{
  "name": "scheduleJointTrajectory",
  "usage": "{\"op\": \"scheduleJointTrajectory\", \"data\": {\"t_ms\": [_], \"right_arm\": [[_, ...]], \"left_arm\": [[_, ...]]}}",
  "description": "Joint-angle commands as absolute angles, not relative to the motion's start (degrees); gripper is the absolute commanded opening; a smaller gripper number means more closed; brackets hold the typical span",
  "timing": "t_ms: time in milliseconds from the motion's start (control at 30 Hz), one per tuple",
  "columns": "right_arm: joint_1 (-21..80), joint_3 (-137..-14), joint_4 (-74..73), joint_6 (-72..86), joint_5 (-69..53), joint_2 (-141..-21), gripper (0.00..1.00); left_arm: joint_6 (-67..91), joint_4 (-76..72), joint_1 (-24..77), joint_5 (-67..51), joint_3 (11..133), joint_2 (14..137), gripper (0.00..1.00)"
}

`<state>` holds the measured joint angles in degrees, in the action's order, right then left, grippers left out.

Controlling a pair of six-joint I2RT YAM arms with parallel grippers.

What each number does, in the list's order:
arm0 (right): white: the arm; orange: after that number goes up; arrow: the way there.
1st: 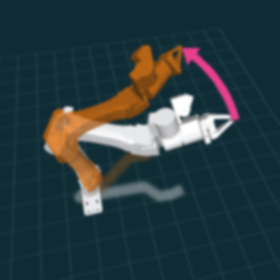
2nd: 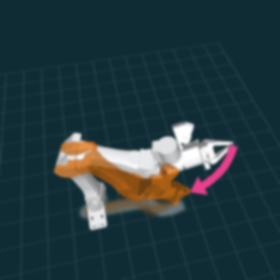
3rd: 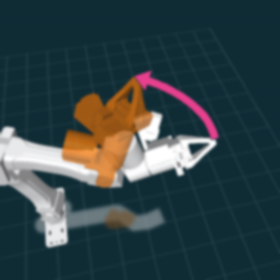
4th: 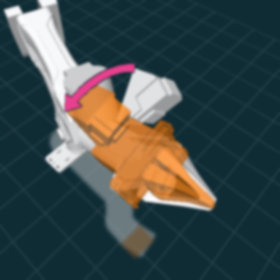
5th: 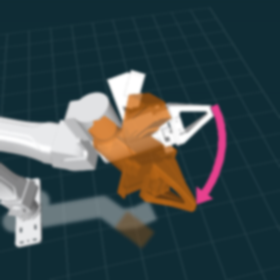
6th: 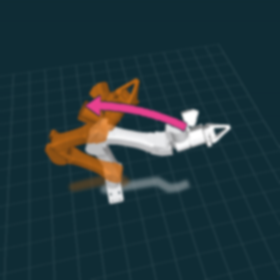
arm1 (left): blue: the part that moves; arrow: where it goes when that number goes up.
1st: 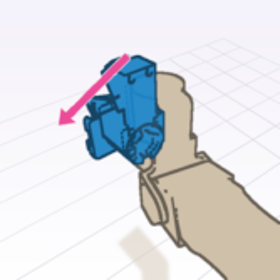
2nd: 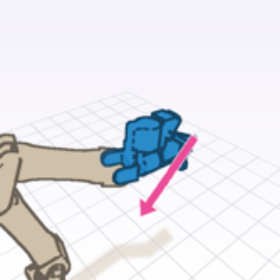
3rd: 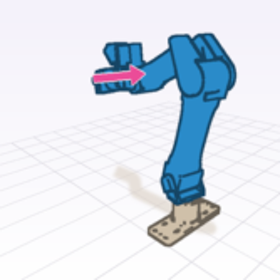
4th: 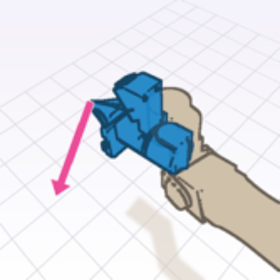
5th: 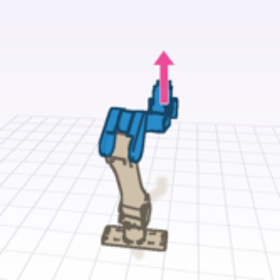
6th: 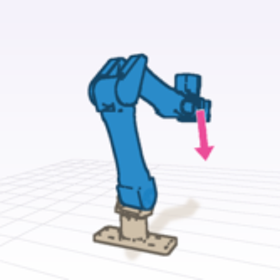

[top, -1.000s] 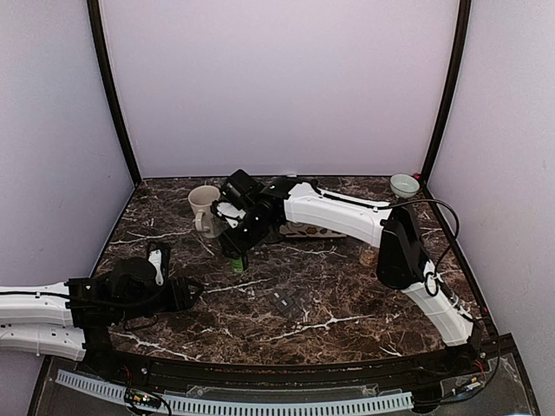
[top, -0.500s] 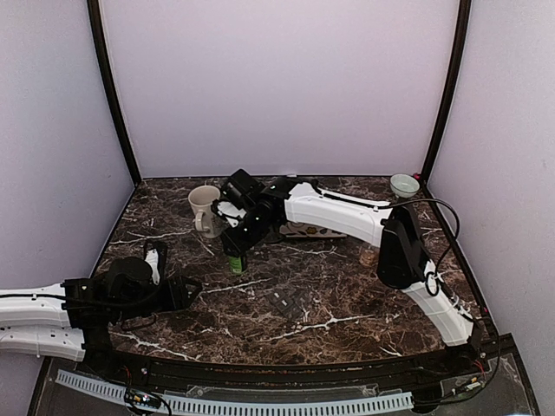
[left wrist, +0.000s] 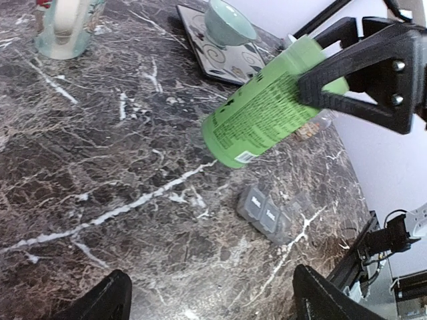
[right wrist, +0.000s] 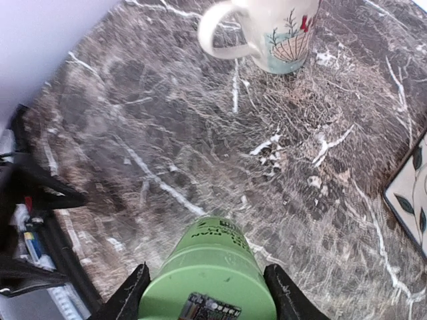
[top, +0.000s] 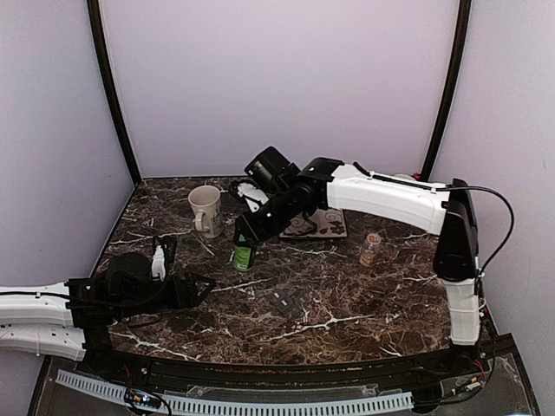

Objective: Sort the pills into containers
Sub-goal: Pass from the right arm to the left

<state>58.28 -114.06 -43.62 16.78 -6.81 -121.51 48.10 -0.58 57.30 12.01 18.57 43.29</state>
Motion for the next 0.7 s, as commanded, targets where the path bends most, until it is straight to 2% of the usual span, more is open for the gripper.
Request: {"op": "scheduleJointTrajectory", "data": {"t_ms": [0, 300, 467, 667], "right_arm": [[58.3, -105.8, -34.2, 24.5, -10.8, -110.6, 0.37], [59.3, -84.6, -22.2, 37.3, -13.3, -92.0, 0.35], [59.6, -76.7, -16.8, 41.9, -13.2, -82.8, 0.34], [59.2, -72.6, -16.4, 42.3, -14.8, -77.0, 0.33]], "left_arm": [[44.8, -7.8, 56.9, 5.6, 20.5, 44.8, 0.88], [43.2, -19.3, 56.3, -5.5, 23.3, 47.3, 0.96], [44.9, -25.5, 56.1, -8.9, 24.9, 49.3, 0.96], [46.7, -31.2, 56.1, -11.7, 28.3, 56.6, 0.96]]}}
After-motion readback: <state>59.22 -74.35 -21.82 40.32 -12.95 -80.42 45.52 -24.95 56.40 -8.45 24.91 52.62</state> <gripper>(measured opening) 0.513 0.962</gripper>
